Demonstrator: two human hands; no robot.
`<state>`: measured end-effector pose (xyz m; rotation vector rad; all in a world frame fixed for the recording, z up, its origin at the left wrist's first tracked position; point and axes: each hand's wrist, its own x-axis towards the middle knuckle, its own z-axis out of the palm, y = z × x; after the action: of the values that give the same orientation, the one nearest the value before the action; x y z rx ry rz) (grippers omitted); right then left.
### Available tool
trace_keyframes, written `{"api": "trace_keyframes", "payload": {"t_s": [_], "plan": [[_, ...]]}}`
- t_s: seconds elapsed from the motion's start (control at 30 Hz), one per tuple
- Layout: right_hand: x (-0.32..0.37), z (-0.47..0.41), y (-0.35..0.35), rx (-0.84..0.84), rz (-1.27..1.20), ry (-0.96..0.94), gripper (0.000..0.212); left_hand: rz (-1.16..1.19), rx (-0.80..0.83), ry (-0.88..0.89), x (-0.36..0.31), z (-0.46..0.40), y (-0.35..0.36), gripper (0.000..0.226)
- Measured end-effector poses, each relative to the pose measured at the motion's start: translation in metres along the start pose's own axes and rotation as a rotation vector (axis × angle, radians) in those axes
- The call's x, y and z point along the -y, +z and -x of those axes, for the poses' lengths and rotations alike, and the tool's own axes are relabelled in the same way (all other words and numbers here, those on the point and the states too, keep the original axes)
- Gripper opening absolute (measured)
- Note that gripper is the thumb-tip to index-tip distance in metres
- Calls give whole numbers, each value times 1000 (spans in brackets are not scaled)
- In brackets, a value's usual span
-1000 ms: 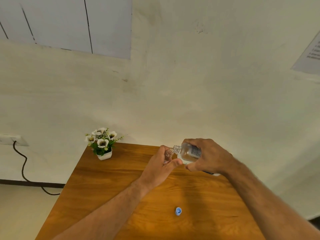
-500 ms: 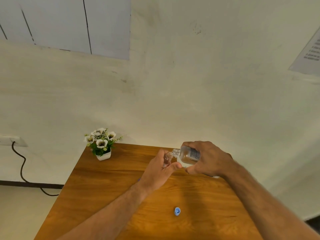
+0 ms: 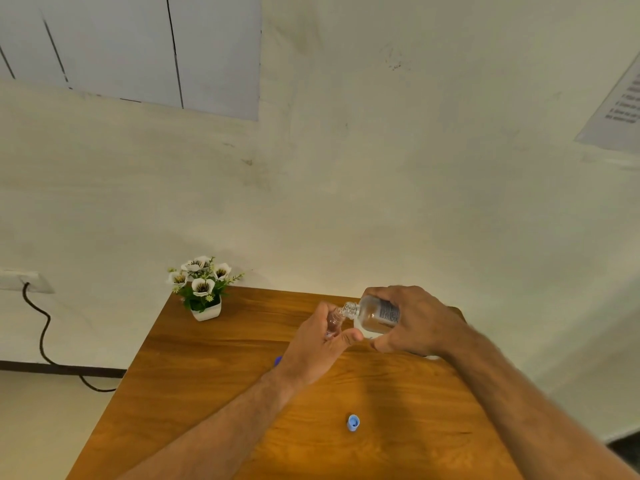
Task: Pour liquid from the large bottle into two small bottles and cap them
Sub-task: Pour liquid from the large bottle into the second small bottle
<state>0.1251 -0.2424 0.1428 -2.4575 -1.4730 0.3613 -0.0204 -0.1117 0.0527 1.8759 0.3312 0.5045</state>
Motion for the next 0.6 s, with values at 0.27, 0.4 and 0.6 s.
{"api": "trace_keyframes", "payload": {"t_s": [0.27,0.4,0.6], "plan": [[-3,3,7,9,0,8,95,-7,12,-19,0,6,2,67],[-3,5,8,2,-11,8,97,1,17,-23,2,7,3,49],[-3,6,9,12,0,14,96,-1,17,-14,3,9,4,47]]}}
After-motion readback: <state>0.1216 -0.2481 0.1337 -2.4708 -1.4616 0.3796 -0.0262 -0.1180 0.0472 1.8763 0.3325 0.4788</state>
